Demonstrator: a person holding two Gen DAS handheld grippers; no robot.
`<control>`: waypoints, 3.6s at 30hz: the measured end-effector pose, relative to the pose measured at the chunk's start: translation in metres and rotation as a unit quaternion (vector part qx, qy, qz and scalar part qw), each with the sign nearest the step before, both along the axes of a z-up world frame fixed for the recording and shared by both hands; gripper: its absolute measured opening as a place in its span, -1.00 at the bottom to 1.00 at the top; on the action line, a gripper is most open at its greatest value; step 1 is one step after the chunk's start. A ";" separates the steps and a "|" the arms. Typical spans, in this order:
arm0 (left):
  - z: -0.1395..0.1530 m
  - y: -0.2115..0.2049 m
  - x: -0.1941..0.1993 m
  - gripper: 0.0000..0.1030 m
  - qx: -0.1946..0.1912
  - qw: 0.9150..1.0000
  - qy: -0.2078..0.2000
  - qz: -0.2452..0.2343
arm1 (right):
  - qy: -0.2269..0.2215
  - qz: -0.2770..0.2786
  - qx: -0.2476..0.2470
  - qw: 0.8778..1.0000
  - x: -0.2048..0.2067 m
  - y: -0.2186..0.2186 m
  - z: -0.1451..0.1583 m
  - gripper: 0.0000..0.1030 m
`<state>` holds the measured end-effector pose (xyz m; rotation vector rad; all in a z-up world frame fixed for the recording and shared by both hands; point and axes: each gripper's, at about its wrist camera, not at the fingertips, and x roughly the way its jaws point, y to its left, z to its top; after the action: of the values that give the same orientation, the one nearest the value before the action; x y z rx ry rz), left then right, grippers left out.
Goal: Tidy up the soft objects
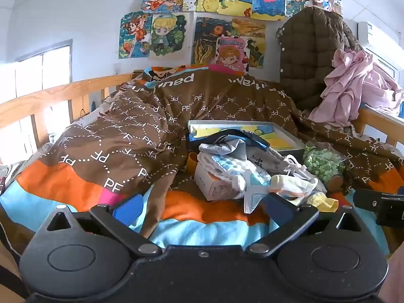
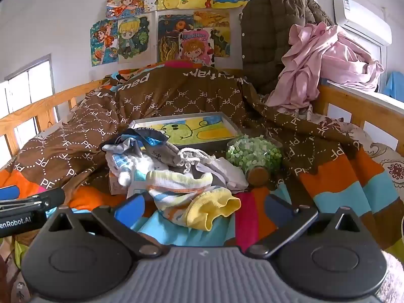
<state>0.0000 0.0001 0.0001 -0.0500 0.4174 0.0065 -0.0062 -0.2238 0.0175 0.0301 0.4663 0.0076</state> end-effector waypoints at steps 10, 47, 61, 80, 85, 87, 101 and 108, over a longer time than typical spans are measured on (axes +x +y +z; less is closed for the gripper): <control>-0.002 0.006 0.001 0.99 -0.004 1.000 0.003 0.000 | 0.002 0.001 0.003 1.000 0.001 -0.001 -0.001 0.99; -0.008 -0.003 0.002 0.99 -0.012 1.000 0.003 0.000 | 0.005 0.002 0.007 1.000 0.002 0.000 -0.002 0.99; -0.007 -0.001 0.003 0.99 -0.015 1.000 0.003 -0.001 | 0.006 0.002 0.007 1.000 0.001 0.000 -0.002 0.99; -0.007 -0.001 0.003 0.99 -0.016 1.000 0.004 0.000 | 0.006 0.002 0.008 1.000 0.002 -0.001 -0.001 0.99; -0.006 0.002 0.002 0.99 -0.017 1.000 0.003 0.001 | 0.007 0.002 0.008 1.000 0.002 0.000 -0.002 0.99; -0.006 0.002 0.002 0.99 -0.017 1.000 0.003 0.000 | 0.007 0.002 0.008 1.000 0.002 0.000 -0.002 0.99; -0.008 0.005 0.003 0.99 -0.024 1.000 0.012 -0.005 | 0.009 0.011 0.008 1.000 0.003 0.004 -0.005 0.99; -0.013 0.016 0.015 0.99 -0.036 0.999 0.028 -0.018 | 0.008 0.015 0.003 1.000 0.003 0.006 -0.001 0.99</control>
<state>0.0151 0.0160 -0.0131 -0.1128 0.4746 -0.0419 -0.0033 -0.2176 0.0164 0.0285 0.4825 0.0381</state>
